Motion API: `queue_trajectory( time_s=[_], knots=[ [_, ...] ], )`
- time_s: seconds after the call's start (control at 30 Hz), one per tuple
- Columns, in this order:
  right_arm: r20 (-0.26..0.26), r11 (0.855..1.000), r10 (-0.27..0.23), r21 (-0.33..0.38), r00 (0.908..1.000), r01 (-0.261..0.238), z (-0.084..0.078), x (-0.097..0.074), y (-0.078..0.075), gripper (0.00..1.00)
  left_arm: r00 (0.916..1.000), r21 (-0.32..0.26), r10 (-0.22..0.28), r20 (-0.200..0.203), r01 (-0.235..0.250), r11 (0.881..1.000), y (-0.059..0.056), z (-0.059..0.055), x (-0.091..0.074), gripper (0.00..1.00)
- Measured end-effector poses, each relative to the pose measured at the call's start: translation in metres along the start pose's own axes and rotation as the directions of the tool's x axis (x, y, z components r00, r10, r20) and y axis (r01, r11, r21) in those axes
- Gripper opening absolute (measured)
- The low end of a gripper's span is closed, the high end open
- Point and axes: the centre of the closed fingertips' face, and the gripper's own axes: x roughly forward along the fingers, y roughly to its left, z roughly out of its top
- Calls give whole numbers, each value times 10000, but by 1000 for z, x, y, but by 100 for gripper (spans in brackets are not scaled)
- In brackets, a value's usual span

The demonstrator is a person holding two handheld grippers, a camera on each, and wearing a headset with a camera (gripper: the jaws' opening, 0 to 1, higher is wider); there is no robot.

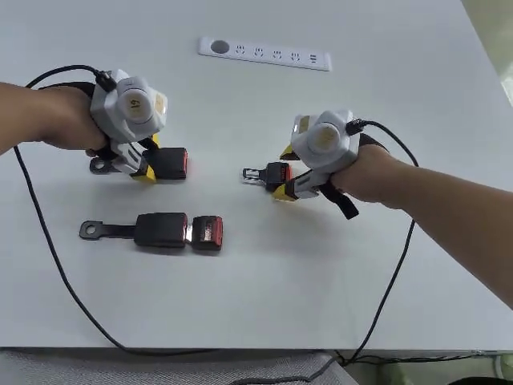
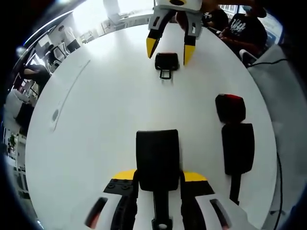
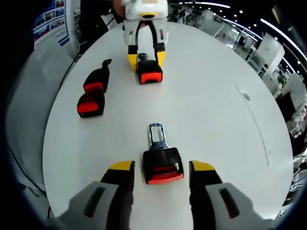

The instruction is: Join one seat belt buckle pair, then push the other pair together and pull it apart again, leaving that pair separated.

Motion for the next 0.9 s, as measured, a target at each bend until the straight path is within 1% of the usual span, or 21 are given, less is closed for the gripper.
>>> queue_trajectory(
  time_s=[0.07,0.1,0.13,0.17,0.23,0.27,0.3,0.33,0.37,0.43,0.5,0.53,0.6,0.63,0.7,0.73,0.77,0.8,0.83,0.87,0.9],
  knots=[
    [242,9994,-168,292,9996,161,4,-5,3,48,9996,-88,281,-16,-282,9996,-2,-4,-6,36],
    [408,9983,-314,500,9987,293,6,-8,5,50,9988,-85,497,15,-497,9987,-2,-5,-10,37],
    [512,9976,-468,535,9976,440,8,-10,5,51,9983,-88,571,67,-570,9983,-2,-5,-12,37],
    [582,9970,-570,563,9967,538,9,-13,6,53,9965,-227,800,239,-794,9966,-2,-5,-17,37],
    [817,9951,-707,751,9941,646,11,-20,11,54,9923,-530,1156,454,-1132,9922,-4,-7,-26,38],
    [898,9939,-762,859,9930,685,12,-22,14,54,9901,-703,1289,558,-1249,9897,-7,-8,-30,39],
    [1042,9926,-845,960,9910,746,14,-26,17,55,9866,-889,1452,744,-1384,9864,-10,-8,-34,39],
    [1106,9918,-904,1004,9897,794,12,-26,17,55,9838,-1017,1599,816,-1513,9832,-12,-10,-38,39],
    [1199,9902,-969,1119,9880,836,13,-30,20,56,9810,-1153,1754,831,-1653,9795,-16,-13,-42,40],
    [1341,9877,-1092,1258,9849,924,16,-36,27,57,9768,-1399,1911,963,-1768,9742,-23,-15,-47,41],
    [1434,9856,-1169,1386,9827,970,17,-41,33,58,9713,-1703,2153,1014,-1963,9656,-30,-19,-54,42],
    [1526,9830,-1242,1537,9805,1006,16,-41,34,59,9666,-1971,2297,1139,-2047,9588,-36,-19,-59,43],
    [1567,9809,-1298,1642,9791,1038,16,-45,42,61,9583,-2309,2498,1386,-2140,9492,-43,-18,-65,46],
    [1584,9800,-1327,1685,9784,1057,16,-47,44,61,9565,-2447,2547,1421,-2153,9454,-50,-19,-69,48],
    [1658,9777,-1428,1769,9758,1131,17,-51,51,63,9533,-2540,2647,1456,-2225,9413,-61,-22,-74,53],
    [1671,9748,-1543,1863,9738,1225,17,-54,53,65,9525,-2611,2675,1453,-2239,9390,-65,-24,-76,55],
    [1695,9734,-1581,1920,9728,1247,17,-55,54,66,9483,-2880,2838,1420,-2348,9284,-70,-27,-80,57],
    [1698,9717,-1632,1984,9719,1285,16,-57,57,67,9456,-3059,2934,1404,-2404,9212,-72,-29,-83,59],
    [1700,9704,-1688,2015,9709,1335,16,-59,59,68,9398,-3352,3094,1451,-2475,9090,-76,-31,-89,62],
    [1710,9690,-1731,2056,9699,1367,15,-60,60,69,9346,-3520,3212,1527,-2522,9014,-78,-32,-92,64],
    [1723,9674,-1764,2122,9691,1384,15,-62,61,70,9310,-3613,3284,1593,-2546,8970,-80,-32,-96,67]
  ],
)
